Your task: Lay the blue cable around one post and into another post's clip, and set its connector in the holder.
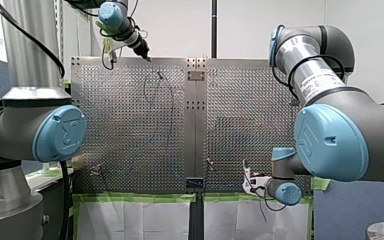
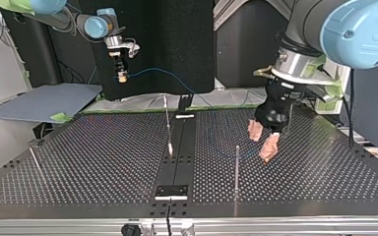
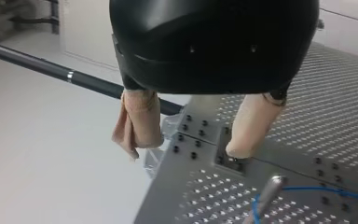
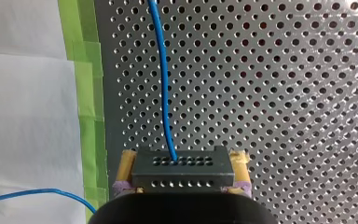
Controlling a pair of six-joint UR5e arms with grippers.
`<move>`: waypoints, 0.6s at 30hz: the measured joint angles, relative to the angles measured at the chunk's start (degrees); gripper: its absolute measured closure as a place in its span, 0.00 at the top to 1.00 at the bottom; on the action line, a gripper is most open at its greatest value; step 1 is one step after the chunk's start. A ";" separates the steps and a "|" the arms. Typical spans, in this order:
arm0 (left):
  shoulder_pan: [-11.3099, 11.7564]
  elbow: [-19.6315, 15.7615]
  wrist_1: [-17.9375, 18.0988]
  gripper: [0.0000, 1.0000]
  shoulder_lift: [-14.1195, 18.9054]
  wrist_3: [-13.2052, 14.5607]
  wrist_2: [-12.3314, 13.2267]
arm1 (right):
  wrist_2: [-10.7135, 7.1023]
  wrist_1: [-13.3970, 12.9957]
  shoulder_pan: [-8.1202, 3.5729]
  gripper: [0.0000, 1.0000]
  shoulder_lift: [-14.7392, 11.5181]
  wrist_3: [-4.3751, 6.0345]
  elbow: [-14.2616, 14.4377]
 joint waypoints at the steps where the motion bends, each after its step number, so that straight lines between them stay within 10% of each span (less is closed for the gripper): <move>1: -0.08 -0.01 -0.50 1.00 0.00 0.53 -0.11 | 0.00 0.01 0.03 0.01 0.00 0.00 0.00; 18: -0.28 -2.30 -1.80 1.00 -0.03 10.37 -4.32 | 0.00 0.36 0.43 0.01 0.00 -0.18 0.00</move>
